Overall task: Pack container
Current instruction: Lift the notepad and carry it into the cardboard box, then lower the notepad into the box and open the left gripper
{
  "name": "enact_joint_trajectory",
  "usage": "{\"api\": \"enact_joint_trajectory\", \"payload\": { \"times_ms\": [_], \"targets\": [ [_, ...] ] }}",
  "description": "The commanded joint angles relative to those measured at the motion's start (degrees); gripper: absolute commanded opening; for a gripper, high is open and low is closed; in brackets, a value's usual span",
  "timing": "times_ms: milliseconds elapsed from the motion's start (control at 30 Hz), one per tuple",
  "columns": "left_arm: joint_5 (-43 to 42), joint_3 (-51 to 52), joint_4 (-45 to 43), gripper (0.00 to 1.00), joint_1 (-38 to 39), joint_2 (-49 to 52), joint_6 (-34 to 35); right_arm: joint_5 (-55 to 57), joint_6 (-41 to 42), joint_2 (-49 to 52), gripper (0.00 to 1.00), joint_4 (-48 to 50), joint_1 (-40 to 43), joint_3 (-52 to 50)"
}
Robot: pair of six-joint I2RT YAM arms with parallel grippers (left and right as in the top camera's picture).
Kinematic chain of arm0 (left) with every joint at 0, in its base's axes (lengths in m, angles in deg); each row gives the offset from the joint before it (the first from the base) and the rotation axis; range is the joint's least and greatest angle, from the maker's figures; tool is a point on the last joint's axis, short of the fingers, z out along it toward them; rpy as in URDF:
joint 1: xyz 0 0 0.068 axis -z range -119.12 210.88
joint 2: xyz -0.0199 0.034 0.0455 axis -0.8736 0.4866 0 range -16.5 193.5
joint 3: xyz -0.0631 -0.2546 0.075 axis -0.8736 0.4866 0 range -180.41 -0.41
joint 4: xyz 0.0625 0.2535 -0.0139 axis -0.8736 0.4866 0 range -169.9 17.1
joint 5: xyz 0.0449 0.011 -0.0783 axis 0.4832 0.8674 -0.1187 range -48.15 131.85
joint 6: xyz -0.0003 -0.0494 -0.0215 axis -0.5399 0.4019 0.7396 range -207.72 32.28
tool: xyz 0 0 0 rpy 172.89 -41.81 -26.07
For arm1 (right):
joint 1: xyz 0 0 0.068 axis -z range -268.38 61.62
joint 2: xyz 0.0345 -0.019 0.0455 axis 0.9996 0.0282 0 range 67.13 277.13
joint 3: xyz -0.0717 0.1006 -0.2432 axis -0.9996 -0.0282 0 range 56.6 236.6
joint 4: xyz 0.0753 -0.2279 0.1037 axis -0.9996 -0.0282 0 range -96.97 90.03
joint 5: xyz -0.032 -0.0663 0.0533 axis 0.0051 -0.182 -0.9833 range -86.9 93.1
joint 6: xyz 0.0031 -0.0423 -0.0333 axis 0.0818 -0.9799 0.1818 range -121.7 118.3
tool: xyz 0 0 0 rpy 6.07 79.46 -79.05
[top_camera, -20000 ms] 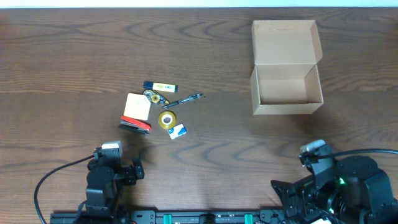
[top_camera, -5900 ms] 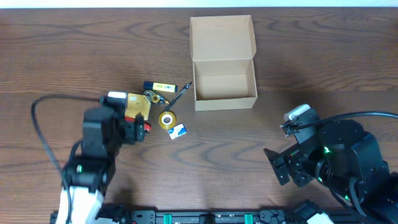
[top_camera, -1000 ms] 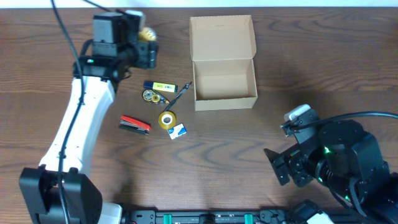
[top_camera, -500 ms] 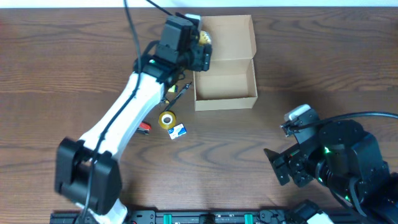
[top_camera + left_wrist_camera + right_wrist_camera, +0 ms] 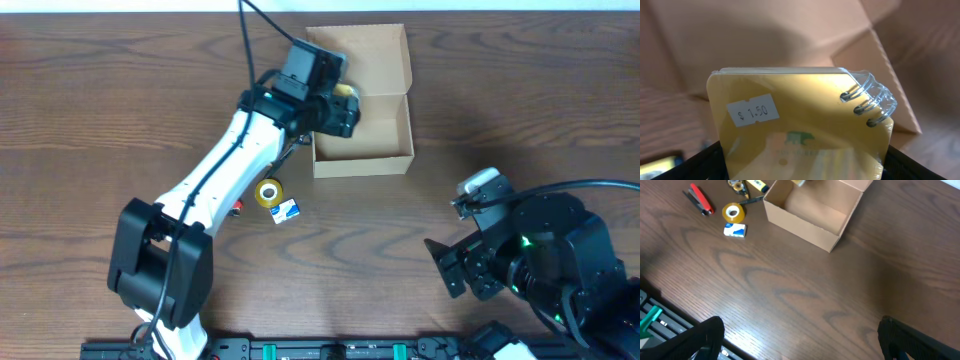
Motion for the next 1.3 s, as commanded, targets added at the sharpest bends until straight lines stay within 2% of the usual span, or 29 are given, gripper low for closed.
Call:
{"api": "enact_joint_trajectory", "payload": {
  "times_ms": [0, 133, 367, 500, 900, 1100, 1267],
  "targets": [
    [0.0, -2.12, 0.79, 0.06, 2.62, 0.13, -1.01, -0.17, 0.83, -0.11, 0.99, 0.0, 0.9, -0.07],
    [3.54, -2.14, 2.19, 0.06, 4.68, 0.13, 0.63, -0.17, 0.83, -0.11, 0.99, 0.0, 0.9, -0.07],
    [12.31, -2.14, 9.2, 0.06, 5.6, 0.15, 11.06, -0.15, 0.83, -0.11, 0.99, 0.0, 0.9, -0.07],
    [12.57, -2.12, 9.53, 0.06, 5.7, 0.15, 13.51, -0.17, 0.83, -0.11, 0.99, 0.0, 0.9, -0.07],
    [9.25, -2.14, 8.02, 0.06, 6.8, 5.07, 15.3, -0.17, 0.83, -0.11, 0.99, 0.0, 0.9, -0.07],
    [10.03, -2.14, 7.93, 0.06, 6.73, 5.14, 15.3, -0.15, 0.83, -0.11, 0.99, 0.0, 0.9, -0.07],
    [13.09, -2.14, 11.32, 0.06, 6.64, 5.14, 15.3, -0.15, 0.83, -0.11, 0.99, 0.0, 0.9, -0.07]
  ]
}}
